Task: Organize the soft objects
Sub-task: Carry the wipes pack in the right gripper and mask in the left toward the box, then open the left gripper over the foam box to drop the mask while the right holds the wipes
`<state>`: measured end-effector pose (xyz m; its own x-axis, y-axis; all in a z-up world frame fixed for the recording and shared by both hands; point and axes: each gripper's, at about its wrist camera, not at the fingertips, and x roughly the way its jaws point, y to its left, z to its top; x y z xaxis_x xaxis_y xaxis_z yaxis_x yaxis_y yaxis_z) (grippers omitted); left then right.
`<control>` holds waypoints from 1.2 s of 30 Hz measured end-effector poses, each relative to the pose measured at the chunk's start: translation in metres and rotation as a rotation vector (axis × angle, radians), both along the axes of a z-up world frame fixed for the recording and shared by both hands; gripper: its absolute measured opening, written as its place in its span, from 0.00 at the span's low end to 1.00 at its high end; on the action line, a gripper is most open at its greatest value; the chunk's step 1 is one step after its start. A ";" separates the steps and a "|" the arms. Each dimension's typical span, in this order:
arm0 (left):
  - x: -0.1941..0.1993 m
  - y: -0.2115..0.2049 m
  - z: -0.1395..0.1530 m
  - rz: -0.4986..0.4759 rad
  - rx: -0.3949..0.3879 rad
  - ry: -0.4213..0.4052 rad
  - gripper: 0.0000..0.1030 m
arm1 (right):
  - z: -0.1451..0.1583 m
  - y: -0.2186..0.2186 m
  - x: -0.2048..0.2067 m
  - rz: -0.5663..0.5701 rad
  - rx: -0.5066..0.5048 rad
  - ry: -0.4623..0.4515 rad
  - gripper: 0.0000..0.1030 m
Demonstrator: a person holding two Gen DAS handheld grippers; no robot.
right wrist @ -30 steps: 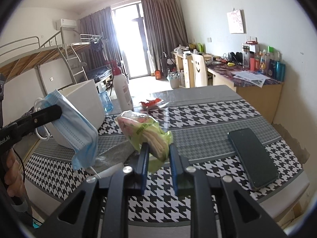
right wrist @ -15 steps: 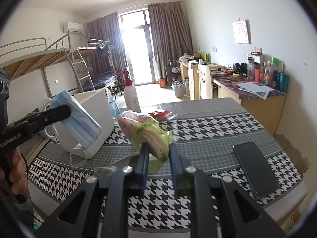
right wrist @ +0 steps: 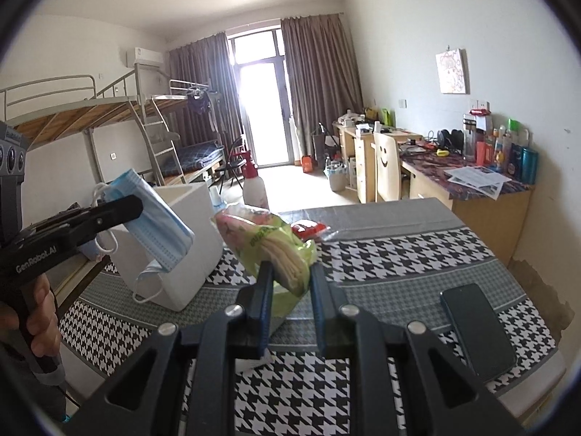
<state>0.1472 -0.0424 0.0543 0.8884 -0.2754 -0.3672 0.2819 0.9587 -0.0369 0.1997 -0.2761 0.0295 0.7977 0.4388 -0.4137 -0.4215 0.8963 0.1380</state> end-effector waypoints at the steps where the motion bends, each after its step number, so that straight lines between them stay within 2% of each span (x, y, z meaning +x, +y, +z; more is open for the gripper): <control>1: 0.001 0.001 0.001 0.008 0.002 -0.003 0.04 | 0.001 0.001 0.001 0.001 0.002 -0.002 0.23; 26: 0.019 0.020 0.030 0.103 0.025 -0.078 0.04 | 0.033 0.031 0.021 0.077 0.035 -0.054 0.23; 36: 0.020 0.032 0.038 0.133 0.030 -0.103 0.04 | 0.037 0.040 0.029 0.093 0.052 -0.055 0.23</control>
